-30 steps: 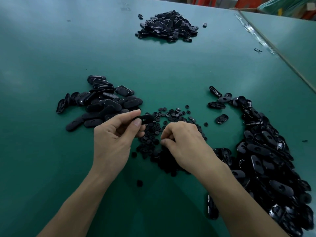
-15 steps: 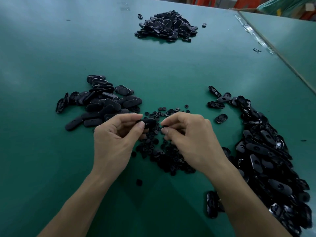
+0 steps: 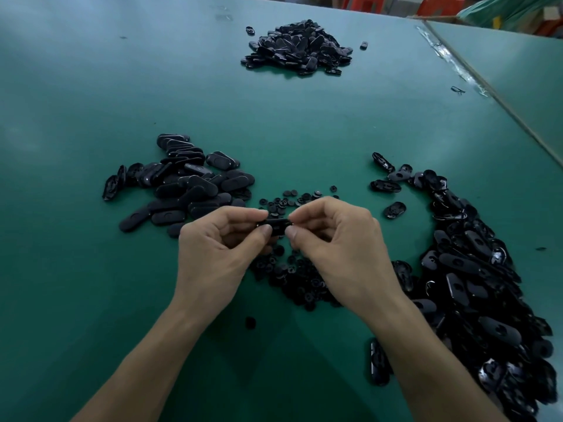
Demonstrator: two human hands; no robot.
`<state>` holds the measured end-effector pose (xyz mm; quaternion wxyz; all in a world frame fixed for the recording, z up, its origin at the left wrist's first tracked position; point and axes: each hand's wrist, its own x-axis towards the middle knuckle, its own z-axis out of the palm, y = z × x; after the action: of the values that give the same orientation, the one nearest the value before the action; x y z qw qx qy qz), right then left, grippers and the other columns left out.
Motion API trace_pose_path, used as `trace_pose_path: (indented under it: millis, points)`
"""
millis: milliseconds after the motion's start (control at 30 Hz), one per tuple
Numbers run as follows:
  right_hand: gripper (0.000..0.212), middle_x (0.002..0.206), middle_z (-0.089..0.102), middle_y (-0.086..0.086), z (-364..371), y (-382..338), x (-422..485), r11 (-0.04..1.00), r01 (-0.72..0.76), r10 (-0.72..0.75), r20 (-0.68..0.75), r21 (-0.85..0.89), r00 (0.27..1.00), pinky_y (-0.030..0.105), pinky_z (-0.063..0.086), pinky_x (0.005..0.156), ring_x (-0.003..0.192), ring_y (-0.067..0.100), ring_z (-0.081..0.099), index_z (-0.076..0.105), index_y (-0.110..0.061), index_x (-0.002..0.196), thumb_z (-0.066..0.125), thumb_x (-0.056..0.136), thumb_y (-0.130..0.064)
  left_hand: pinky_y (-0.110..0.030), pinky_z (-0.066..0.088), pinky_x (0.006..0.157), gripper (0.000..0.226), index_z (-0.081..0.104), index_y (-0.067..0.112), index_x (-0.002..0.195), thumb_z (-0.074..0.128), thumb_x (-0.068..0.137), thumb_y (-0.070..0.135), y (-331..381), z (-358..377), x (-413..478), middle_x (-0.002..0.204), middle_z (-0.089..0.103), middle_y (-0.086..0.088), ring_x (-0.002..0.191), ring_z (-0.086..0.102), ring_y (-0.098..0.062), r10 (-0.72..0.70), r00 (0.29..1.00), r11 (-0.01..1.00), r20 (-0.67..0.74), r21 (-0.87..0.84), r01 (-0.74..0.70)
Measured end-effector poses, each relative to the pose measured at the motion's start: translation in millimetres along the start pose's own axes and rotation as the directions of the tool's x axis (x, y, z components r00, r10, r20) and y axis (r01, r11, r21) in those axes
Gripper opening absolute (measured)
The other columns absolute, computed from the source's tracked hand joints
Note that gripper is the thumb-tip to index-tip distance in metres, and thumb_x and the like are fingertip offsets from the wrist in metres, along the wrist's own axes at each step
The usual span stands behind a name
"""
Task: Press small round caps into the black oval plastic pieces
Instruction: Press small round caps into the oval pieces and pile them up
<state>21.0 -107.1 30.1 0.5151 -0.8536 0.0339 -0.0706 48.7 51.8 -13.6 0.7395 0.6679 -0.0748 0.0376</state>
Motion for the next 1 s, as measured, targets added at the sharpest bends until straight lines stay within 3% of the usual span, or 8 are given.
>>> trace_pose_path:
  millis: [167, 433, 800, 1000]
  points:
    - [0.012, 0.075, 0.072, -0.015, 3.6, -2.2, 0.4, 0.999, 0.030, -0.030, -0.017, -0.013, 0.999, 0.016, 0.054, 0.070, 0.072, 0.003, 0.068, 0.075, -0.024, 0.082, 0.078, 0.085, -0.013, -0.021, 0.059, 0.068, 0.024, 0.075, 0.018, 0.091, 0.075, 0.082, -0.005, 0.2, 0.7, -1.3, 0.080, 0.077, -0.001, 0.071, 0.074, -0.014, 0.018, 0.998, 1.000, 0.052, 0.006, -0.018]
    - [0.014, 0.077, 0.071, -0.016, 3.8, -3.4, 0.6, 0.994, 0.020, -0.019, 0.009, -0.104, 1.000, 0.011, 0.051, 0.068, 0.075, -0.001, 0.066, 0.074, -0.027, 0.089, 0.071, 0.091, -0.013, -0.022, 0.059, 0.068, 0.024, 0.075, 0.018, 0.092, 0.075, 0.082, -0.004, 0.7, 2.0, -1.3, 0.080, 0.077, -0.001, 0.070, 0.074, -0.015, 0.013, 0.998, 1.000, 0.057, 0.004, -0.014]
    - [0.027, 0.070, 0.062, -0.012, 5.4, -6.4, -0.5, 0.983, 0.029, -0.027, 0.014, -0.181, 1.000, 0.013, 0.046, 0.060, 0.071, 0.001, 0.059, 0.051, -0.033, 0.081, 0.069, 0.091, -0.016, -0.018, 0.057, 0.067, 0.028, 0.074, 0.020, 0.090, 0.076, 0.079, -0.005, 2.7, 3.8, -1.7, 0.079, 0.077, 0.001, 0.069, 0.074, -0.012, -0.008, 0.998, 0.999, 0.069, 0.032, 0.005]
    - [0.030, 0.070, 0.062, -0.012, 6.5, -7.3, -0.5, 0.971, 0.025, -0.026, 0.001, -0.239, 1.000, 0.016, 0.048, 0.061, 0.070, 0.002, 0.059, 0.050, -0.031, 0.074, 0.072, 0.089, -0.017, -0.016, 0.056, 0.065, 0.035, 0.073, 0.030, 0.092, 0.078, 0.080, -0.003, 3.7, 2.0, -3.9, 0.081, 0.076, 0.010, 0.070, 0.073, -0.006, 0.060, 0.994, 0.977, 0.094, 0.198, -0.078]
